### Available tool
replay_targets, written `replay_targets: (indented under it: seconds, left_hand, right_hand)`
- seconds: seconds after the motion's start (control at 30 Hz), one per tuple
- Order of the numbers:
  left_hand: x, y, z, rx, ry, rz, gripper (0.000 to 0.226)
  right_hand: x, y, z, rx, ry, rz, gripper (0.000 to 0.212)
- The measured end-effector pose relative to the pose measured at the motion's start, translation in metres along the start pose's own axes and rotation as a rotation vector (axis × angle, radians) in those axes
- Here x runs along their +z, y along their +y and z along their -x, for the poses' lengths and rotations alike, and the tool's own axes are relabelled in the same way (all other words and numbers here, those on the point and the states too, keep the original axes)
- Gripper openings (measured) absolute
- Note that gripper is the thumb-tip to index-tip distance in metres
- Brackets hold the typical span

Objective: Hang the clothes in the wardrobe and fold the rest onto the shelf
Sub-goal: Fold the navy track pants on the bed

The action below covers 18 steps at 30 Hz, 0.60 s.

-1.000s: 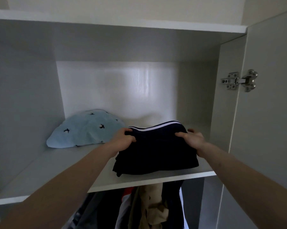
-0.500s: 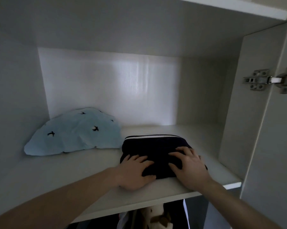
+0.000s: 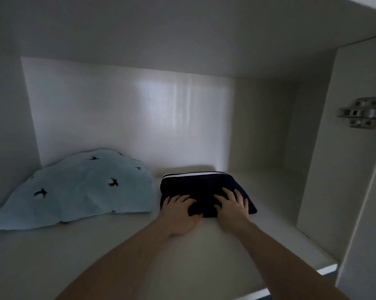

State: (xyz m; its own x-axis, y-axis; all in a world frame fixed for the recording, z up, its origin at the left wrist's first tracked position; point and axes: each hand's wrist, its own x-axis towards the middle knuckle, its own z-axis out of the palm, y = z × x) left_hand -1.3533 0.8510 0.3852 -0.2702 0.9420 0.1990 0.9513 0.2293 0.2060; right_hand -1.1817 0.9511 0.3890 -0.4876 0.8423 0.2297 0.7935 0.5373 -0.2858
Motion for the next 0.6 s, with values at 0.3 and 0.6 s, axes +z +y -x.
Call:
replay_targets:
  seconds: [0.3,0.6]
  left_hand:
    - [0.007,-0.022,-0.034,-0.067,0.065,-0.007,0.061]
    - [0.021,-0.032,-0.053,-0.154,0.240,-0.019,0.060]
  right_hand:
    - [0.023,-0.006,-0.051,-0.028,-0.009,-0.031,0.047]
    - [0.035,-0.006,-0.078,-0.109,0.036,-0.091,0.050]
